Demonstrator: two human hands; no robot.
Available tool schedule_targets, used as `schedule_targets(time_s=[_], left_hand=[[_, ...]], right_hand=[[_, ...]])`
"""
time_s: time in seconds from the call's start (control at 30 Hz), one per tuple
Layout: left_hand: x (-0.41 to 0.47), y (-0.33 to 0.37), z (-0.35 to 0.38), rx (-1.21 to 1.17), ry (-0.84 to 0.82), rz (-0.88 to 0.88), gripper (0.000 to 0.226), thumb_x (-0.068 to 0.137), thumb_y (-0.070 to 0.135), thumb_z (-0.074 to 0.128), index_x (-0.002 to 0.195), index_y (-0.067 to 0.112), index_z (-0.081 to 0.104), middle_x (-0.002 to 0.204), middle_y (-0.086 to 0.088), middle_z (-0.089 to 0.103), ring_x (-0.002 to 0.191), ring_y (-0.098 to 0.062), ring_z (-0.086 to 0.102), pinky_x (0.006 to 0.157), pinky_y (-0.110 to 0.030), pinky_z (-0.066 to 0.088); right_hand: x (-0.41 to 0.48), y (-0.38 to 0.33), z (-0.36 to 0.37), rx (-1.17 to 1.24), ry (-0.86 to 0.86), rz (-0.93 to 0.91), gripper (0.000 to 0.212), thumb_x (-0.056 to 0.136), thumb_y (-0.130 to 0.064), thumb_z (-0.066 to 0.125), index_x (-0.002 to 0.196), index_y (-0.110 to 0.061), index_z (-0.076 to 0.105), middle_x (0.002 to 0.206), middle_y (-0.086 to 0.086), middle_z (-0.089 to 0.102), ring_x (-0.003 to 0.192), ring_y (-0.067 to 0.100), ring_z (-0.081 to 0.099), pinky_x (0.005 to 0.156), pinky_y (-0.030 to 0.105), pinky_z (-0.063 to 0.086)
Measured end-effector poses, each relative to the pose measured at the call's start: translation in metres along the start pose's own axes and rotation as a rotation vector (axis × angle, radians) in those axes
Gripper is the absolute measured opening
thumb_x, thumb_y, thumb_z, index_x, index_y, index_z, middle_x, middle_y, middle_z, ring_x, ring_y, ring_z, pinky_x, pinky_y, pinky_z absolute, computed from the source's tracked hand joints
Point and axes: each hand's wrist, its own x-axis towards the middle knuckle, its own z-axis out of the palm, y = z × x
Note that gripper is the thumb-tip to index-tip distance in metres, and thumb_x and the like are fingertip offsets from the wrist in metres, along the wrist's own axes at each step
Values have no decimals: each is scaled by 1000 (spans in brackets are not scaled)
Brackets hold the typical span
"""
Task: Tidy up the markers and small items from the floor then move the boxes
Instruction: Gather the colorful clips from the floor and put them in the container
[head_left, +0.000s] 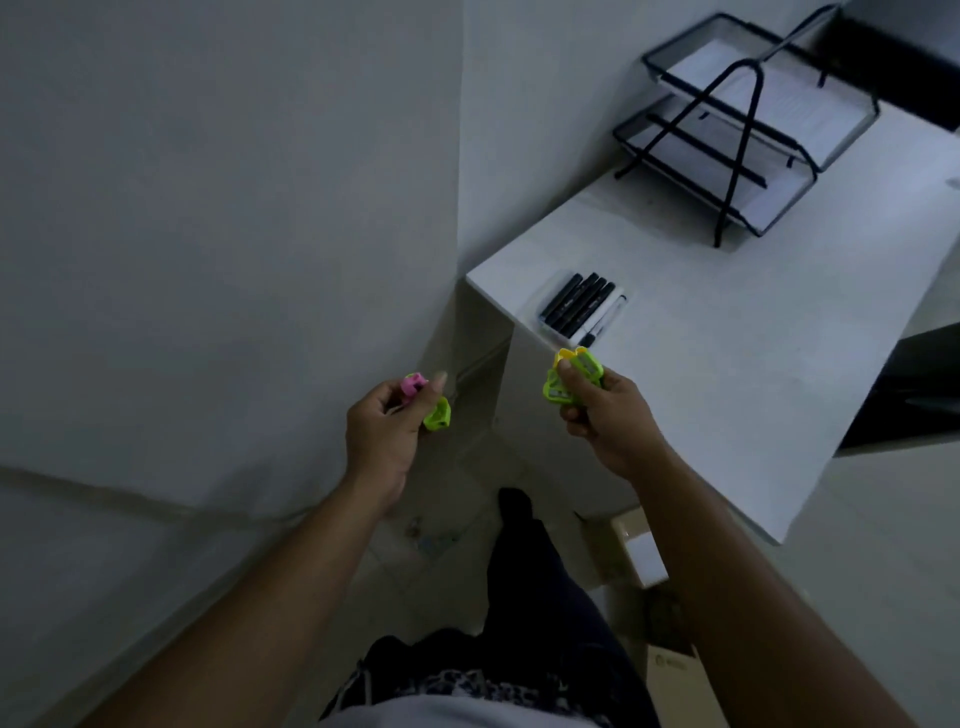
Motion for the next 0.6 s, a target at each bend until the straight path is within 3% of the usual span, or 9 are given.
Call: schedule_targets(time_s=[0.17, 0.3, 0.43, 0.6], left_hand=[[54, -3, 64, 12, -17, -53, 17, 69, 30, 82, 76, 18, 72, 73, -3, 67, 73, -16, 62, 79, -41, 57], [86, -7, 115, 67, 5, -85, 22, 68, 32, 83, 78, 16, 72, 70, 0, 66, 66, -9, 60, 69, -31, 57], [110, -10, 156, 68, 45, -106, 26, 68, 30, 83, 82, 10, 72, 69, 0, 66, 63, -4, 60, 57, -17, 51], [128, -14, 174, 146, -21, -163, 26, 72, 27, 81, 87, 7, 71, 77, -3, 67, 71, -9, 59, 68, -24, 51]], right_hand=[[91, -28, -37, -273, 33, -22, 26, 88, -36, 66, 94, -11, 65, 70, 10, 56, 50, 13, 48, 47, 26, 37], [163, -49, -66, -768, 0, 2, 29, 86, -44, 64, 93, -16, 65, 79, 9, 67, 64, 21, 59, 60, 36, 51], [219, -58, -74, -1129, -210, 6, 29, 89, -43, 61, 97, -16, 63, 81, -2, 64, 80, 19, 61, 70, 27, 44], [242, -49, -58, -1291, -443, 18, 28, 90, -34, 60, 105, -10, 60, 98, 9, 64, 94, 26, 60, 72, 24, 36]])
